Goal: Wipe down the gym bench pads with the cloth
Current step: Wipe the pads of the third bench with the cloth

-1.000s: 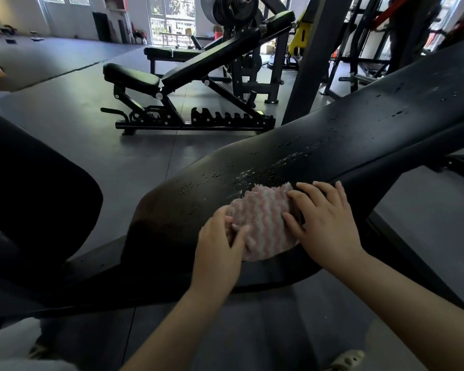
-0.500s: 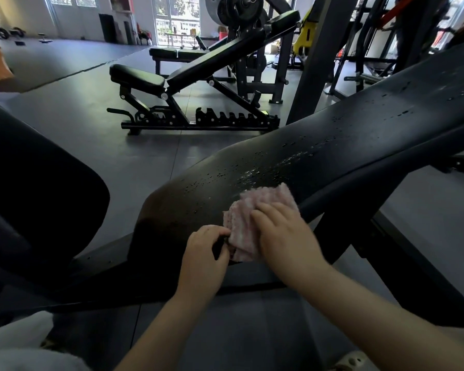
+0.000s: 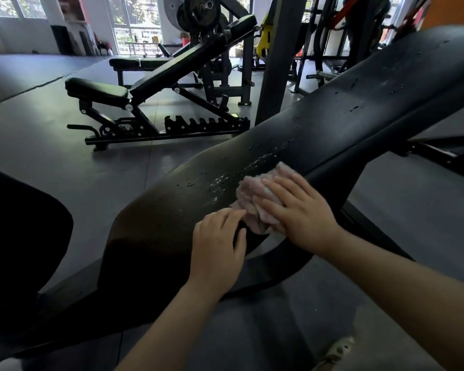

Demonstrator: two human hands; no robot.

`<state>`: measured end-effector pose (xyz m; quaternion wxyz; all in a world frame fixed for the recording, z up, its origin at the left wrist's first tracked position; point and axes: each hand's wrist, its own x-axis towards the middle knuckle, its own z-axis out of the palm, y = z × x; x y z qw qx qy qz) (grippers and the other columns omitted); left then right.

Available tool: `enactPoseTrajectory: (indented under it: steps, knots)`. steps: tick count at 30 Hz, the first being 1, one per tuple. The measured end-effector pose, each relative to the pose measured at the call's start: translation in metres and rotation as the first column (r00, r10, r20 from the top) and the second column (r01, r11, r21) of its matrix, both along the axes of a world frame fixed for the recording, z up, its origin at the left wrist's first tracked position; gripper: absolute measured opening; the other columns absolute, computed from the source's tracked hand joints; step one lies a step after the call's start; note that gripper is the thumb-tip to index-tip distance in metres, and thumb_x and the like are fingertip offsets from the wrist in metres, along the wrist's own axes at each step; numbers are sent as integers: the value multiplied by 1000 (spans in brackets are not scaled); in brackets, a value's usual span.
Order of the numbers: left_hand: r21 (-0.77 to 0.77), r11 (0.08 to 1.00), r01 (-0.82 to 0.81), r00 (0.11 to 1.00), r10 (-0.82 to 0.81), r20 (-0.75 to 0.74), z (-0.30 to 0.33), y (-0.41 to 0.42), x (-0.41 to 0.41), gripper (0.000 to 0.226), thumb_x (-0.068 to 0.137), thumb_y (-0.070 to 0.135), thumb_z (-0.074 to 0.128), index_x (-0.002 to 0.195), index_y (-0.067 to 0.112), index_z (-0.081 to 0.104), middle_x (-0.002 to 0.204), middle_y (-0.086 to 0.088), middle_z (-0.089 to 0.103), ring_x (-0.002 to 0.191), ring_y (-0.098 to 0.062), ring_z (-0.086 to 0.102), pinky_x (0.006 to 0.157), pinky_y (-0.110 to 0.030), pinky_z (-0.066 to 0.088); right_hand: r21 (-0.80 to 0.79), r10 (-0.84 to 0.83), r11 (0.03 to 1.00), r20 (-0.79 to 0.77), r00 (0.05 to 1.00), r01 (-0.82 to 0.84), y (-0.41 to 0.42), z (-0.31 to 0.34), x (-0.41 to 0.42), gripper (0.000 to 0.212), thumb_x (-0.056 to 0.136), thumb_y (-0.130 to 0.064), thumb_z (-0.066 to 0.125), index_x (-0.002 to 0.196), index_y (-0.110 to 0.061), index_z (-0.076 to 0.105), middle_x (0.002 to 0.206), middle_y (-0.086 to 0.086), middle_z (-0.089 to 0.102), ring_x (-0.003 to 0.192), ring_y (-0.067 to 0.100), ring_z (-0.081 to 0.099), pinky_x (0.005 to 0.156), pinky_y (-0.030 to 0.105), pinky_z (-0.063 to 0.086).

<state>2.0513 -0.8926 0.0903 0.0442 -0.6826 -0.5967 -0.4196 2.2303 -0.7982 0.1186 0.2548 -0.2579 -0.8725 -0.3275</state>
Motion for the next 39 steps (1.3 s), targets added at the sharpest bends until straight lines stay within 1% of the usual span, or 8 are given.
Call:
enactPoseTrajectory:
  steps: [4, 8, 17, 21, 27, 32, 36, 39]
  knots:
    - [2, 1000, 25, 994, -25, -106, 0, 6, 5, 35, 83, 29, 44, 108, 17, 66, 105, 2, 62, 94, -18, 57, 84, -32, 40, 58, -182, 978, -217, 959, 198, 41, 38, 66, 36, 101, -29, 39, 119, -9, 63, 123, 20, 61, 116, 36, 52, 105, 52, 34]
    - [20, 1000, 19, 993, -16, -115, 6, 11, 10, 33, 83, 28, 44, 103, 19, 67, 102, 3, 63, 92, -18, 58, 86, -28, 32, -122, -359, 933, -386, 850, 339, 40, 52, 65, 49, 102, -38, 28, 112, -12, 68, 129, 17, 58, 120, 40, 47, 110, 56, 23]
    - [30, 997, 72, 989, -68, -128, 48, 46, 49, 26, 81, 26, 41, 95, 20, 62, 97, 4, 62, 87, -18, 59, 78, -28, 37, -64, -125, 990, -10, 992, 124, 29, 27, 44, 39, 99, -33, 38, 127, -16, 61, 135, 13, 54, 127, 32, 48, 109, 53, 30]
    - [6, 991, 133, 980, -131, -149, 69, 67, 74, 30, 78, 22, 52, 105, 18, 63, 104, 2, 63, 92, -18, 61, 80, -30, 40, -20, -296, 954, -173, 939, 298, 70, 71, 127, 41, 100, -29, 33, 124, -8, 59, 130, 21, 56, 125, 35, 45, 110, 53, 29]
    - [15, 970, 242, 954, -235, -184, 103, 98, 113, 35, 83, 23, 52, 116, 18, 59, 115, 2, 58, 101, -19, 57, 86, -31, 40, -254, -488, 873, -461, 741, 416, 74, 97, 145, 53, 100, -42, 22, 128, -14, 58, 150, 15, 35, 142, 35, 16, 116, 53, 13]
    - [35, 951, 306, 929, -290, -229, 128, 121, 148, 46, 93, 32, 49, 137, 27, 39, 137, 10, 39, 123, -9, 38, 101, -21, 26, -104, -351, 936, -191, 917, 337, 76, 92, 155, 49, 99, -39, 32, 141, -17, 44, 151, 10, 34, 144, 34, 16, 115, 54, 18]
    - [43, 927, 373, 903, -352, -247, 142, 136, 166, 53, 93, 40, 48, 141, 29, 30, 143, 13, 31, 128, -6, 33, 105, -19, 24, -189, -584, 811, -318, 747, 554, 106, 132, 207, 60, 102, -41, 3, 144, -16, 37, 150, 13, 36, 144, 29, 17, 116, 43, 11]
    - [52, 920, 388, 890, -359, -280, 154, 149, 181, 57, 93, 44, 48, 143, 30, 26, 147, 13, 26, 130, -7, 31, 107, -21, 23, -369, -667, 745, -423, 614, 555, 109, 148, 194, 61, 99, -47, 4, 151, -19, 19, 159, 12, 9, 146, 26, -9, 118, 38, -6]
